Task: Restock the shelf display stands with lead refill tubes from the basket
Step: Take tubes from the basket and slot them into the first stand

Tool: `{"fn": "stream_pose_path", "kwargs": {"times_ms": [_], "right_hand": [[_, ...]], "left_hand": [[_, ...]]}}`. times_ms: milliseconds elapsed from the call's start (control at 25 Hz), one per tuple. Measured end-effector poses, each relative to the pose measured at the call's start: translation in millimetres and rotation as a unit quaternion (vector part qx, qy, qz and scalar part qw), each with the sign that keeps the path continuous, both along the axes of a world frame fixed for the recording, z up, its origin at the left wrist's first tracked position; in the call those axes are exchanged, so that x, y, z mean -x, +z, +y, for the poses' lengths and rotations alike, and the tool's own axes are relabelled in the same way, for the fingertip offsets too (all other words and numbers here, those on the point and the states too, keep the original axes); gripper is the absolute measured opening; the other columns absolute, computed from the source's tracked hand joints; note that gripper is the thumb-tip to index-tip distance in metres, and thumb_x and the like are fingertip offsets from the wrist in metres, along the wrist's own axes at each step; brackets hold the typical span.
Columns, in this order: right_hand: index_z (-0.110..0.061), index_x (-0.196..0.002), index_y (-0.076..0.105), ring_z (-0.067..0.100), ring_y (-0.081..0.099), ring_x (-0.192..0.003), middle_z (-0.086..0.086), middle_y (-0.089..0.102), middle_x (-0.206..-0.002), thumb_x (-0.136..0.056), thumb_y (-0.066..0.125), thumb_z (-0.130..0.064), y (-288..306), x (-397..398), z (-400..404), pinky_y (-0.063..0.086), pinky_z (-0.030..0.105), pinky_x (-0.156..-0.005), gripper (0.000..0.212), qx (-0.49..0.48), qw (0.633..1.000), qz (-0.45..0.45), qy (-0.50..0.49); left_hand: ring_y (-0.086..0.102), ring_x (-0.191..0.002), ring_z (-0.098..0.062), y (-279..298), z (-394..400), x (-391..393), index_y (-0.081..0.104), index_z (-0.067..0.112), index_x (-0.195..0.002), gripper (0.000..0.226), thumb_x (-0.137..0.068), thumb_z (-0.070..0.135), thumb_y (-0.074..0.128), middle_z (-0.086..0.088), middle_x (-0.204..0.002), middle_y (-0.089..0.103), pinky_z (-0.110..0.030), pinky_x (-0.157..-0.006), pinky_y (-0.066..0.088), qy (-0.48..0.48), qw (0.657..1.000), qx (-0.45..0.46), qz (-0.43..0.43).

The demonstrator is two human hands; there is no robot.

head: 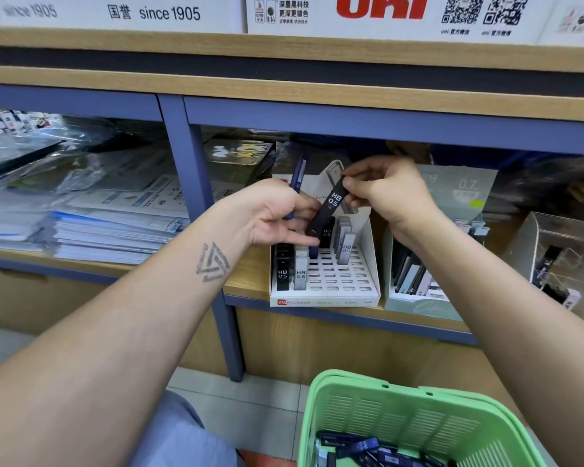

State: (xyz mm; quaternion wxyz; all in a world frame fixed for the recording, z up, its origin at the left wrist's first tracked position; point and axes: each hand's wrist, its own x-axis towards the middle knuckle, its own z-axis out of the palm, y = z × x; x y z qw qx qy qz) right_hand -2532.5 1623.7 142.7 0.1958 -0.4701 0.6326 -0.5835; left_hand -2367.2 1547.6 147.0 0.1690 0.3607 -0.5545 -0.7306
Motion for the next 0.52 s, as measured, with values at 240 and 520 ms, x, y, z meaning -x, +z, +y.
{"fn": "stream_pose_path", "kwargs": {"times_ms": [240,520], "right_hand": [[-0.02,-0.086,0.069,0.021,0.071,-0.075,0.0,0.069,-0.081,-0.09,0.07,-0.001,-16.8,14.1,-8.3,0.061,0.038,-0.078,0.02,-0.089,0.964,0.248,-0.042],[-0.026,-0.095,0.076,0.023,0.069,-0.091,0.001,0.073,-0.095,-0.087,0.075,-0.013,-39.2,11.8,-20.9,0.058,0.041,-0.085,0.015,-0.121,0.92,0.368,-0.06]], "left_hand": [[0.056,-0.05,-0.011,-0.4,-10.4,-0.4,0.061,0.007,-0.097,0.015,-0.103,0.008,0.048,-0.003,-0.059,0.065,-0.018,-0.044,0.045,0.074,0.993,0.065,-0.056],[0.04,-0.037,-0.005,-2.6,-10.3,3.7,0.062,0.01,-0.089,0.02,-0.102,0.008,0.047,0.004,-0.046,0.052,-0.013,-0.037,0.032,0.058,0.994,0.063,-0.075]]}}
